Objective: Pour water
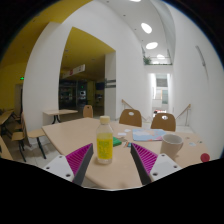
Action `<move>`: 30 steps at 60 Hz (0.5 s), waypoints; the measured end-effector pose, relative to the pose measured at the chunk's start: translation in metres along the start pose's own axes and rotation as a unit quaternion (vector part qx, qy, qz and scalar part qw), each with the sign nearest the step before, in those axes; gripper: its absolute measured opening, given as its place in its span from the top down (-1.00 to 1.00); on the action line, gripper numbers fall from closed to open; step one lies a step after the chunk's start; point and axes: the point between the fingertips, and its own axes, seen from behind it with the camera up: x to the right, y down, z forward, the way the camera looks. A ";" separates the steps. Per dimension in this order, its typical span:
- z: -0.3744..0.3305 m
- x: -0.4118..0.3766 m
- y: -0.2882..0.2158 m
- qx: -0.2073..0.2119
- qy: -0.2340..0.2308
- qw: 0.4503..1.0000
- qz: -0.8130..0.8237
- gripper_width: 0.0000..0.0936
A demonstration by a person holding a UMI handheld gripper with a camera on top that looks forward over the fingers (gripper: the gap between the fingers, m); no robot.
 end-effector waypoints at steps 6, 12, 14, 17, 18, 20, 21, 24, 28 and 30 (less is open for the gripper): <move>0.061 -0.019 0.004 -0.010 0.000 1.000 -0.009 -0.75; 0.112 -0.031 0.009 -0.031 0.003 1.000 0.002 -0.75; 0.128 -0.029 0.016 -0.028 0.002 1.000 0.009 -0.74; 0.142 -0.028 0.021 -0.041 0.014 0.999 0.010 -0.68; 0.146 -0.027 0.020 -0.041 0.017 0.999 0.008 -0.63; 0.152 -0.027 0.019 -0.038 0.020 0.999 0.006 -0.31; 0.154 -0.027 0.020 -0.039 0.021 0.999 0.006 -0.07; 0.156 -0.026 0.020 -0.033 0.031 0.999 0.009 0.06; 0.157 -0.021 0.022 -0.026 0.028 0.999 0.012 0.24; 0.158 -0.022 0.021 -0.026 0.025 0.999 0.017 0.32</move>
